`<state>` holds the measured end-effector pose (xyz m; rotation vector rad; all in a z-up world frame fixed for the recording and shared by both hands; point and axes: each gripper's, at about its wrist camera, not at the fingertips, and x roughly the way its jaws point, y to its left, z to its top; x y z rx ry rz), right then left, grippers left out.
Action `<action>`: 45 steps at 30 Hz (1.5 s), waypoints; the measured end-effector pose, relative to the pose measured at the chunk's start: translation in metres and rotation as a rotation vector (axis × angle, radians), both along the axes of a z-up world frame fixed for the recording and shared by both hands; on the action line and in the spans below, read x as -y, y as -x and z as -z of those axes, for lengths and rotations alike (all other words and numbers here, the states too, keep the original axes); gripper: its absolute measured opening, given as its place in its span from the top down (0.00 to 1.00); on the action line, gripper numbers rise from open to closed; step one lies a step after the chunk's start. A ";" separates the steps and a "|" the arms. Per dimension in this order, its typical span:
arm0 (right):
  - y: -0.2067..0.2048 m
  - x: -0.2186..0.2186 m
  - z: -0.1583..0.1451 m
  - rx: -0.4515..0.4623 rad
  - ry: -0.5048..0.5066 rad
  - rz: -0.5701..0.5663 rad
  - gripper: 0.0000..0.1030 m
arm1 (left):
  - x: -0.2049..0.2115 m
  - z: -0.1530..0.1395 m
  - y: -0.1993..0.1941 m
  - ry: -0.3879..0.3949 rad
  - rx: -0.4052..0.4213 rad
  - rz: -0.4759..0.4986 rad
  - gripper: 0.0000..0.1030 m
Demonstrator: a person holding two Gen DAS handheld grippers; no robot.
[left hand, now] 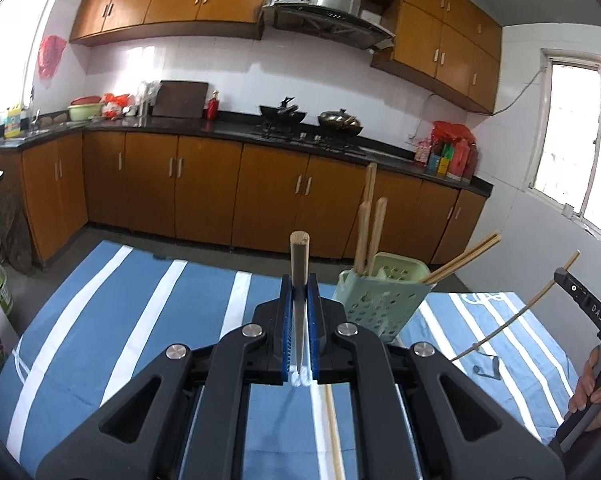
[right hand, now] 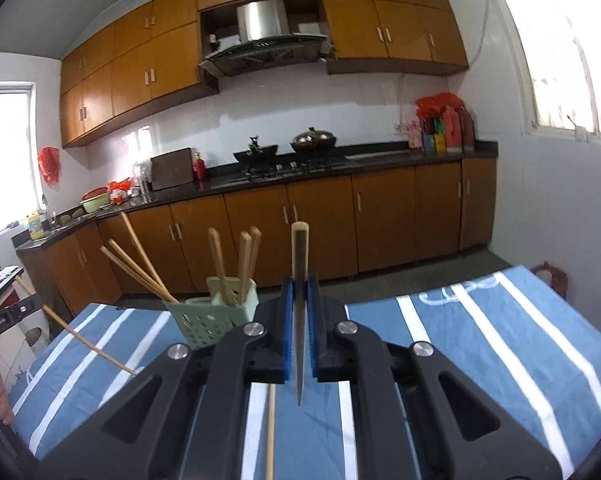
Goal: Organize utensils
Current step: 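Lift the held chopsticks upright with both grippers toward the green holder, then lower the chopsticks into the green holder and open both grippers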
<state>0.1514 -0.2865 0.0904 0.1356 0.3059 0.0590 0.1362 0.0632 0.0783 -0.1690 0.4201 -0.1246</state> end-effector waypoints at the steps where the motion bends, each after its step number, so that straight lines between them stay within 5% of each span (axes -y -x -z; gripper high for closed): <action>1: 0.001 -0.001 -0.006 0.000 -0.003 -0.016 0.92 | 0.002 -0.006 0.000 0.002 0.009 0.012 0.93; 9: 0.011 -0.014 -0.067 0.031 -0.112 -0.215 0.93 | 0.019 -0.054 0.002 0.028 0.092 0.111 0.93; 17: -0.013 -0.029 -0.109 0.169 -0.137 -0.187 0.93 | 0.053 -0.096 -0.021 0.037 0.220 0.104 0.93; 30: -0.100 -0.056 -0.058 0.065 -0.014 -0.106 0.93 | 0.078 -0.057 -0.077 -0.003 0.159 0.060 0.93; 36: -0.109 -0.059 -0.042 0.021 -0.028 -0.112 0.91 | 0.080 -0.045 -0.086 -0.005 0.107 0.081 0.93; 40: -0.107 -0.060 -0.040 0.018 -0.030 -0.116 0.76 | 0.081 -0.041 -0.084 -0.004 0.095 0.088 0.92; 45: -0.100 -0.057 -0.044 0.030 -0.035 -0.116 0.74 | 0.077 -0.043 -0.084 0.019 0.084 0.090 0.92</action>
